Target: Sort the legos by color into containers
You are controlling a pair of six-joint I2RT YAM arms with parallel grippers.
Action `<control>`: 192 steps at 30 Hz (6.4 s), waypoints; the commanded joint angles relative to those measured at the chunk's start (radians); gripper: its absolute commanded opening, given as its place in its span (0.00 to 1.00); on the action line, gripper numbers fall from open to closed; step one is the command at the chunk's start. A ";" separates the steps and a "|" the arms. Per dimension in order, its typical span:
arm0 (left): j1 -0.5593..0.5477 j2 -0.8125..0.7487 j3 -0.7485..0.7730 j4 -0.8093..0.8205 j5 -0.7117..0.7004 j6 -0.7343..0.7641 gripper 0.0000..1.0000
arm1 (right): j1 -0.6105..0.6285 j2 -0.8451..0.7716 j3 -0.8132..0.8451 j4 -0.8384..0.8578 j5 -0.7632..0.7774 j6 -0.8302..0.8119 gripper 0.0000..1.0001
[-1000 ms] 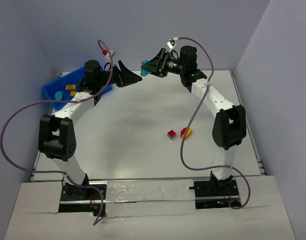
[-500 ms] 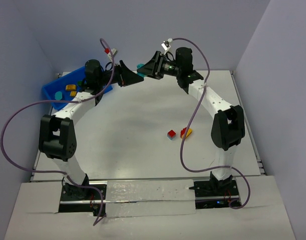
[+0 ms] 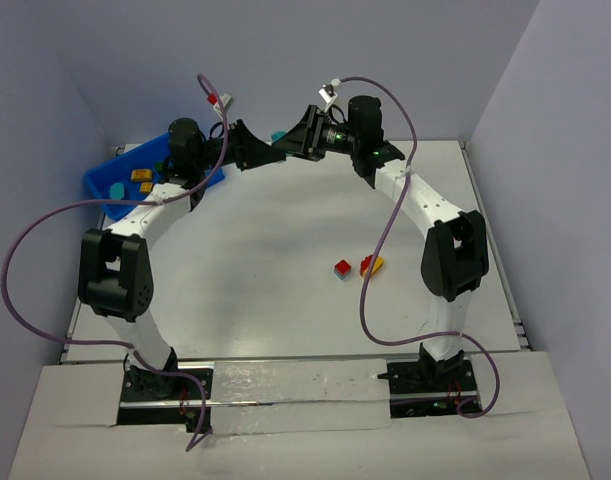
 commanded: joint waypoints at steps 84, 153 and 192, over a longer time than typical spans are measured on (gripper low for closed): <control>0.499 -0.135 0.157 -0.593 -0.300 0.612 0.00 | -0.071 -0.076 0.037 -0.203 -0.137 -0.454 0.00; 0.393 -0.202 0.087 -0.535 -0.127 0.771 0.75 | -0.042 0.003 0.032 0.170 -0.005 0.043 0.00; -0.067 -0.076 0.166 -0.216 -0.434 0.621 0.70 | 0.027 0.002 0.072 0.171 0.086 0.200 0.00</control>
